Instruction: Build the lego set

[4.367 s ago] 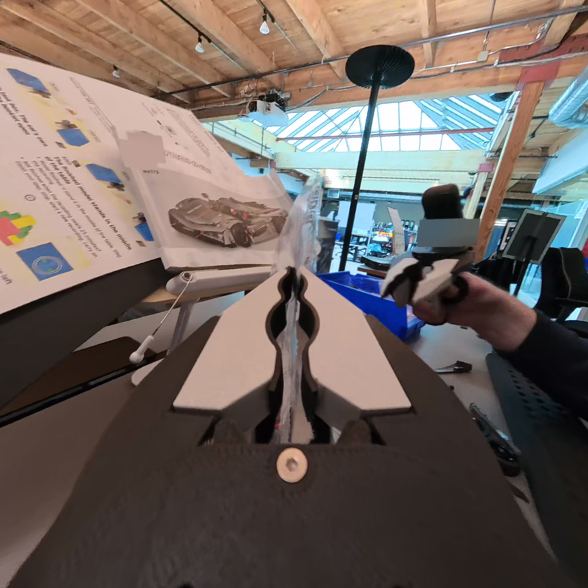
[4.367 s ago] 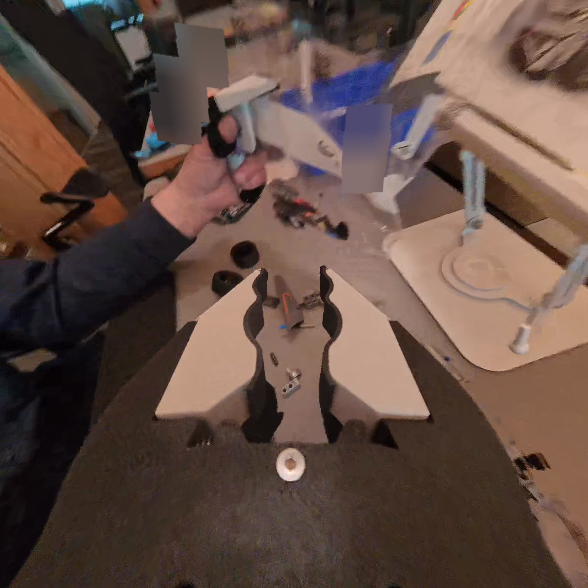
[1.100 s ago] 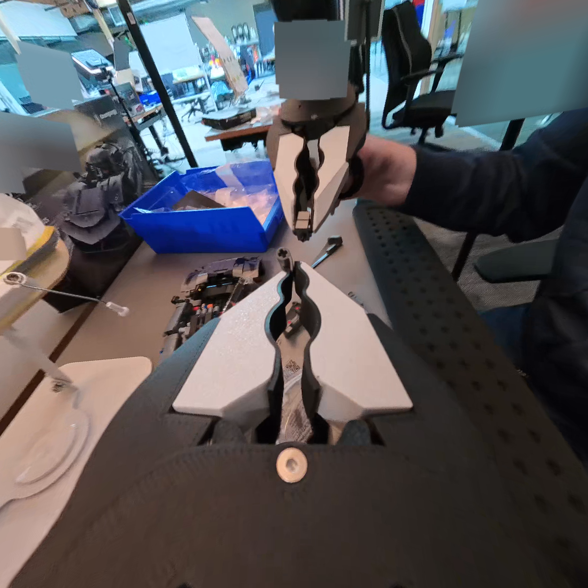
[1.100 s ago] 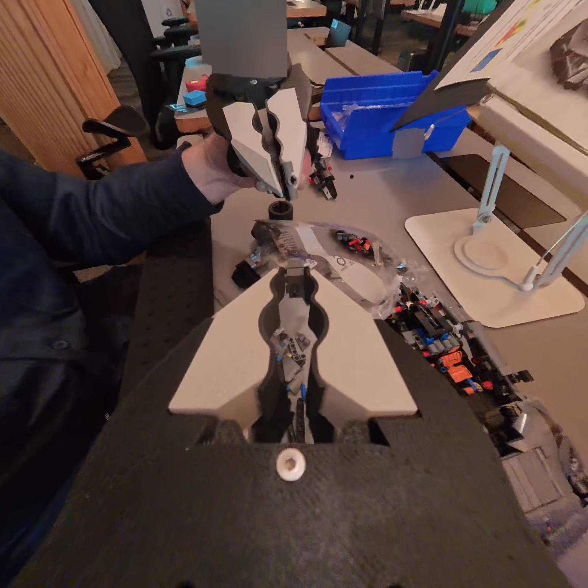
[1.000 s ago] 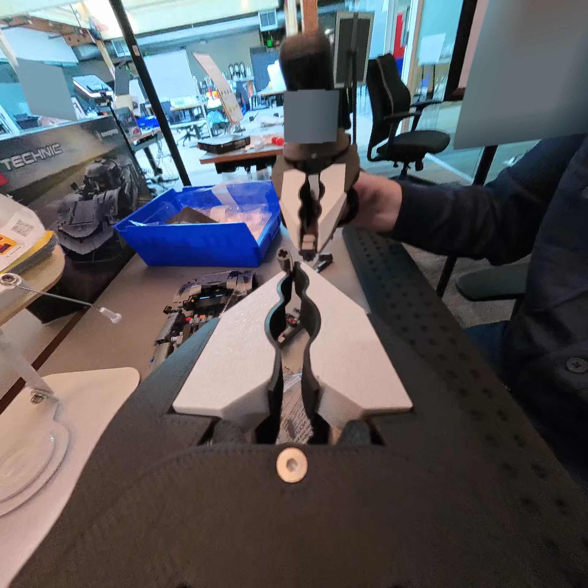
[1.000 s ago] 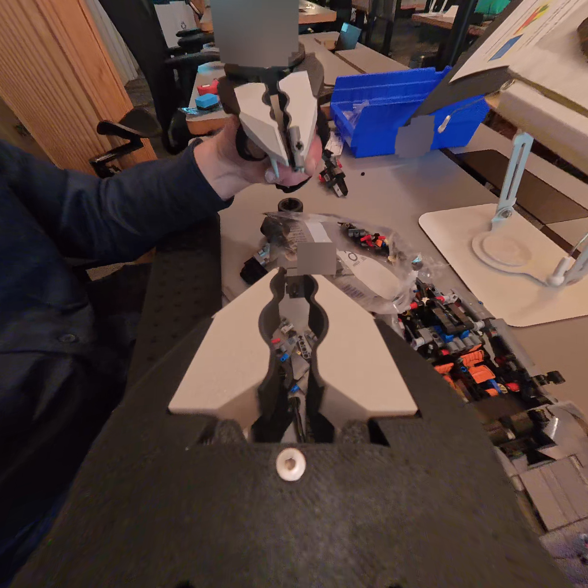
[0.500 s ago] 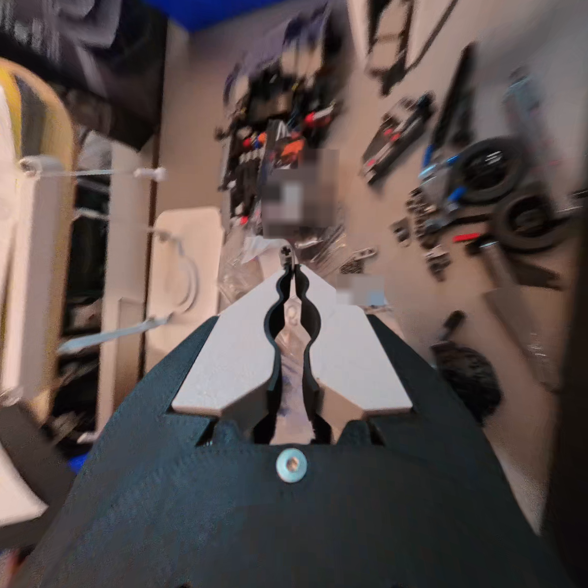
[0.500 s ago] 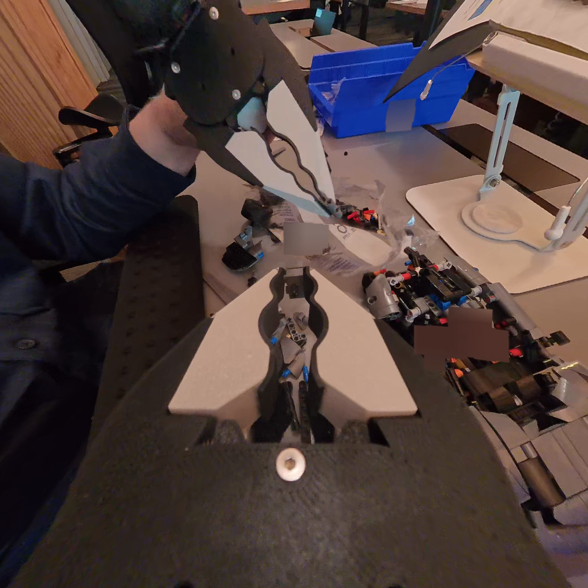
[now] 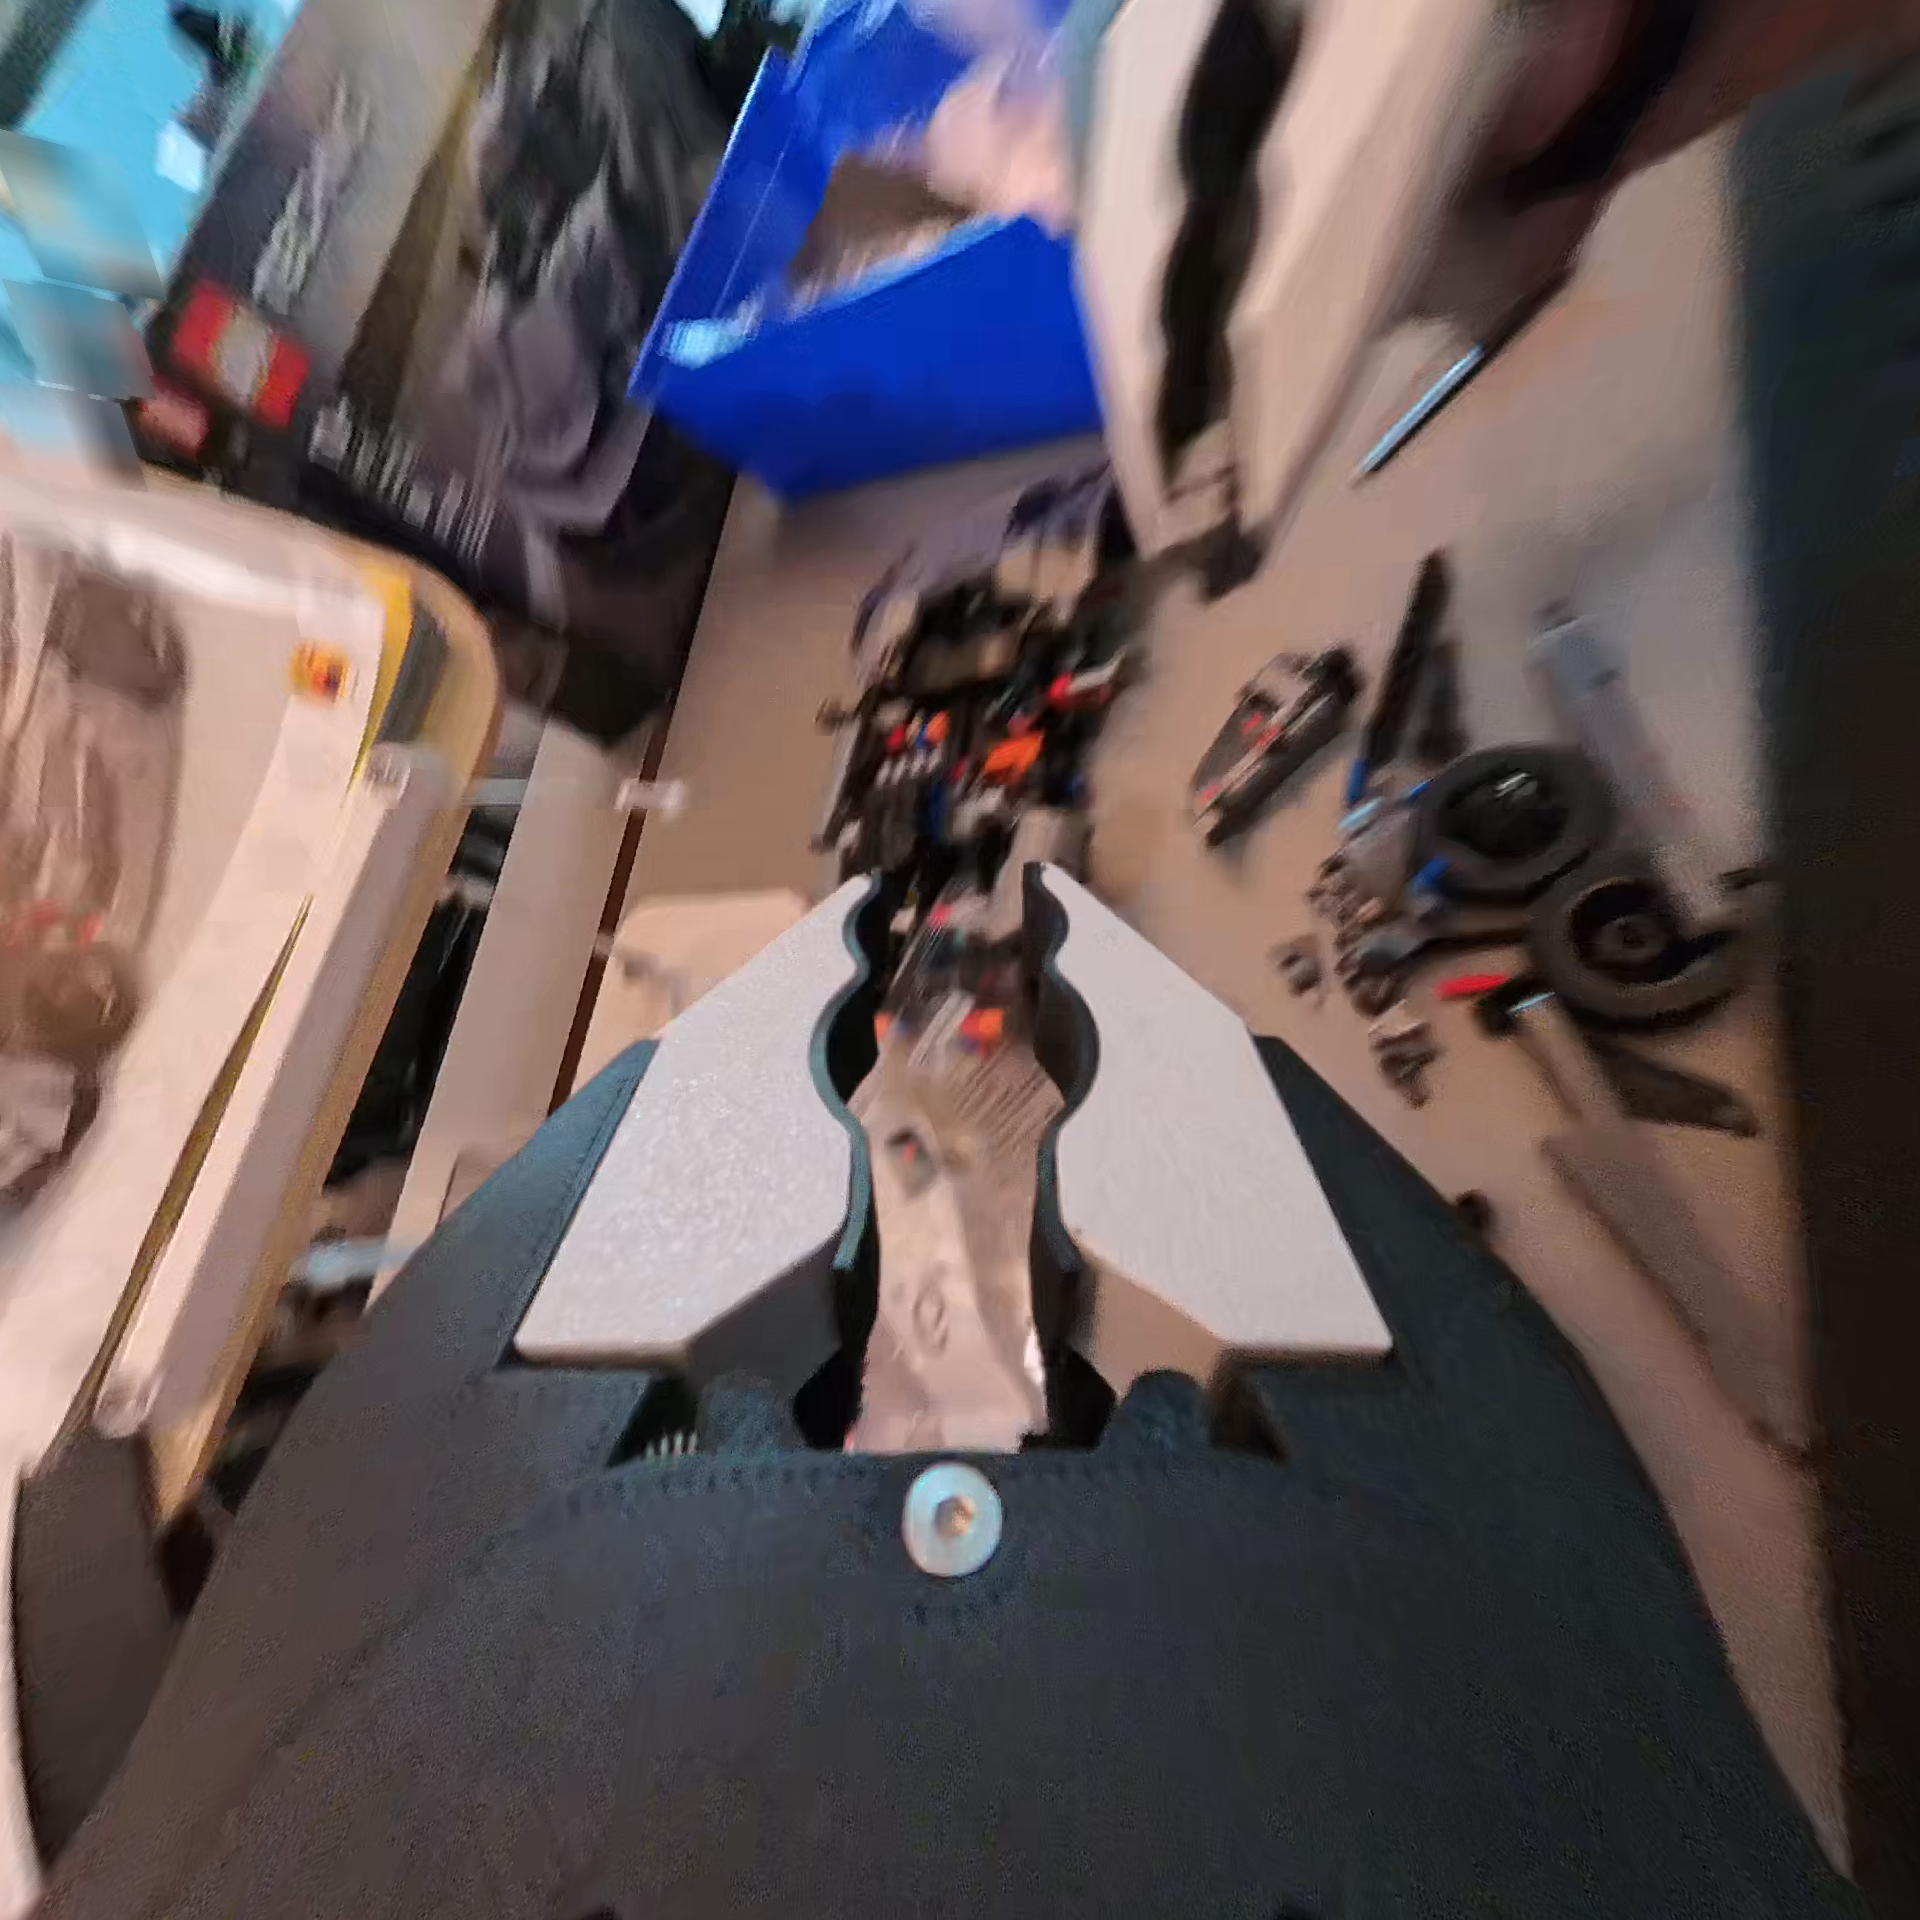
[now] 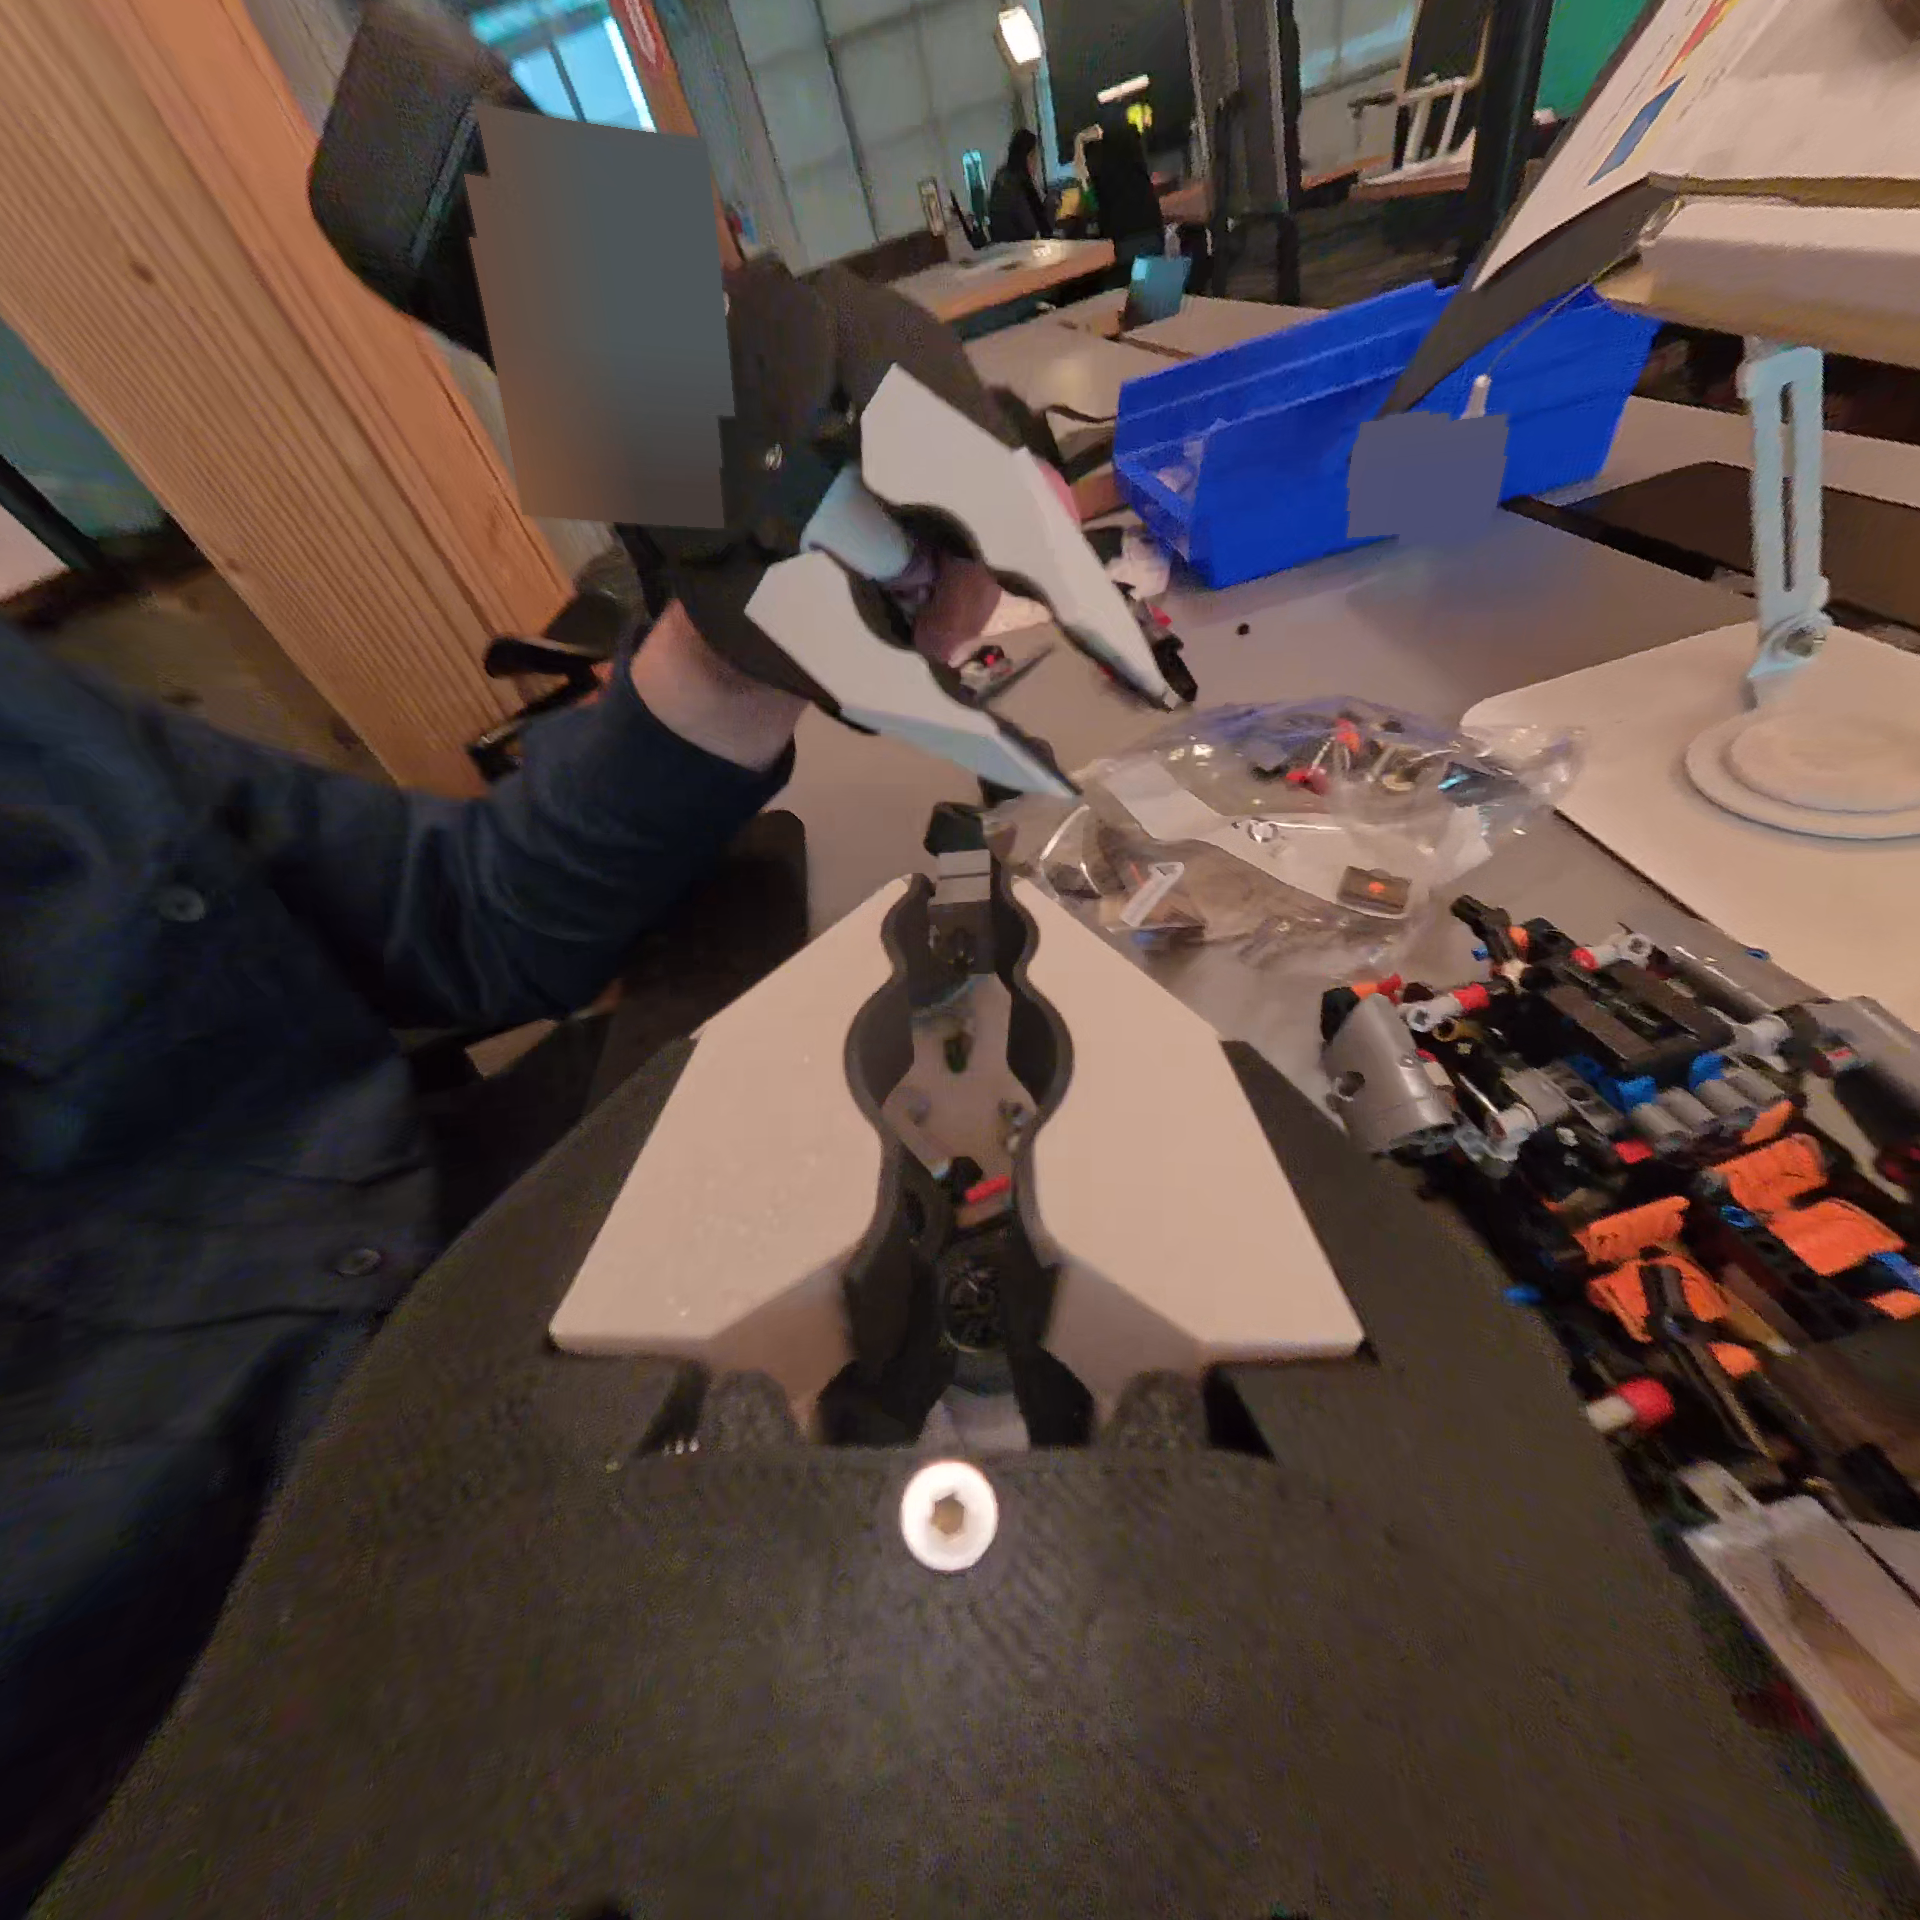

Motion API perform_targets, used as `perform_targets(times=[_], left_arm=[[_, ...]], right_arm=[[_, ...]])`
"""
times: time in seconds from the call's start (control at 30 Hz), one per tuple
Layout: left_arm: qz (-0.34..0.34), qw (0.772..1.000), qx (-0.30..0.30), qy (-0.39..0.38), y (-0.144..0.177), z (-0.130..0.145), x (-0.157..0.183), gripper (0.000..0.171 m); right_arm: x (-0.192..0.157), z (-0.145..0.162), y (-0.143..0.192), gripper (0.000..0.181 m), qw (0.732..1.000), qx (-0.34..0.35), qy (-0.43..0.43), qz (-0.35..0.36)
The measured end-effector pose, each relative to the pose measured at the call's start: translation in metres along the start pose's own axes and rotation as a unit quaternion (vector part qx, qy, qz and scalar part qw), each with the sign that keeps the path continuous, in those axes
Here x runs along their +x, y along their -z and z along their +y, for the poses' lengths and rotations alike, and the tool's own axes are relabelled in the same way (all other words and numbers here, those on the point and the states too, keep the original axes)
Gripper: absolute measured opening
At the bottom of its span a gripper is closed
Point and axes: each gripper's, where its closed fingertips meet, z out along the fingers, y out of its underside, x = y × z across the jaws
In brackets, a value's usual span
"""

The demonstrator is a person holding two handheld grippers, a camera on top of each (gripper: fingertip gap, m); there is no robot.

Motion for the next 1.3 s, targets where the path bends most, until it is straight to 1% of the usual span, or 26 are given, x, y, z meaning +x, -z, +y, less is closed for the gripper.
perform_targets(times=[0.07, 0.1, 0.17, 0.23, 0.27, 0.33, 0.47, 0.53, 0.57, 0.63, 0.77, 0.83, 0.9, 1.07, 1.13, 1.17, 1.2, 1.23, 1.27, 1.3], left_arm=[[0.018, 0.998, 0.054, -0.026, 0.001, -0.027, 0.015, 0.023], [0.024, 0.996, 0.072, -0.040, 0.000, -0.038, 0.023, 0.027], [0.013, 0.993, 0.089, -0.075, -0.002, -0.052, 0.032, 0.030], [-0.001, 0.991, 0.088, -0.100, -0.006, -0.057, 0.037, 0.033], [-0.014, 0.989, 0.093, -0.114, -0.008, -0.061, 0.038, 0.030], [-0.040, 0.988, 0.088, -0.124, -0.010, -0.062, 0.034, 0.018], [-0.049, 0.985, 0.094, -0.134, -0.007, -0.063, 0.033, 0.015], [-0.059, 0.983, 0.104, -0.137, -0.003, -0.067, 0.030, 0.014], [-0.059, 0.984, 0.106, -0.130, -0.002, -0.067, 0.029, 0.014], [-0.064, 0.983, 0.113, -0.131, 0.000, -0.068, 0.027, 0.014], [-0.059, 0.982, 0.120, -0.130, 0.003, -0.070, 0.028, 0.014], [-0.067, 0.981, 0.116, -0.137, 0.003, -0.069, 0.026, 0.014], [-0.051, 0.983, 0.114, -0.131, 0.006, -0.068, 0.028, 0.014], [-0.030, 0.983, 0.143, -0.107, 0.018, -0.075, 0.030, 0.014], [-0.030, 0.984, 0.141, -0.104, 0.022, -0.072, 0.027, 0.014], [-0.037, 0.987, 0.133, -0.087, 0.028, -0.066, 0.018, 0.013], [-0.045, 0.986, 0.149, -0.061, 0.041, -0.062, 0.006, 0.014], [-0.039, 0.982, 0.182, -0.034, 0.056, -0.062, -0.002, 0.013], [-0.025, 0.981, 0.190, -0.024, 0.061, -0.063, -0.004, 0.013], [-0.014, 0.984, 0.172, -0.029, 0.055, -0.061, -0.001, 0.014]], right_arm=[[-0.002, -0.007, 0.000, 0.010, 0.998, 0.027, -0.046, -0.035], [-0.004, -0.010, -0.001, 0.009, 0.995, 0.038, -0.069, -0.053], [-0.005, -0.013, -0.001, 0.010, 0.990, 0.051, -0.105, -0.082], [-0.007, -0.013, -0.003, 0.009, 0.985, 0.052, -0.125, -0.102], [-0.008, -0.013, -0.004, 0.009, 0.984, 0.051, -0.133, -0.106], [-0.008, -0.011, -0.005, 0.010, 0.981, 0.046, -0.150, -0.115], [-0.010, -0.013, -0.005, 0.009, 0.976, 0.052, -0.170, -0.128], [-0.009, -0.015, -0.003, 0.018, 0.974, 0.058, -0.174, -0.130], [-0.010, -0.016, -0.001, 0.017, 0.974, 0.062, -0.172, -0.134], [-0.014, -0.018, 0.000, 0.009, 0.975, 0.065, -0.159, -0.141], [-0.016, -0.020, -0.001, 0.009, 0.982, 0.054, -0.131, -0.128], [-0.016, -0.021, -0.002, 0.009, 0.985, 0.050, -0.114, -0.117], [-0.018, -0.021, -0.003, 0.009, 0.987, 0.045, -0.107, -0.114], [-0.031, -0.027, -0.003, 0.009, 0.988, 0.053, -0.086, -0.115], [-0.026, -0.031, 0.009, 0.009, 0.990, 0.064, -0.079, -0.093], [-0.018, -0.038, 0.027, 0.008, 0.991, 0.086, -0.076, -0.073], [-0.009, -0.039, 0.045, 0.008, 0.992, 0.093, -0.067, -0.044], [-0.005, -0.034, 0.054, 0.008, 0.996, 0.069, -0.051, -0.019], [-0.004, -0.028, 0.053, 0.009, 0.998, 0.044, -0.042, -0.008], [-0.004, -0.026, 0.049, 0.009, 0.999, 0.030, -0.041, -0.001]])
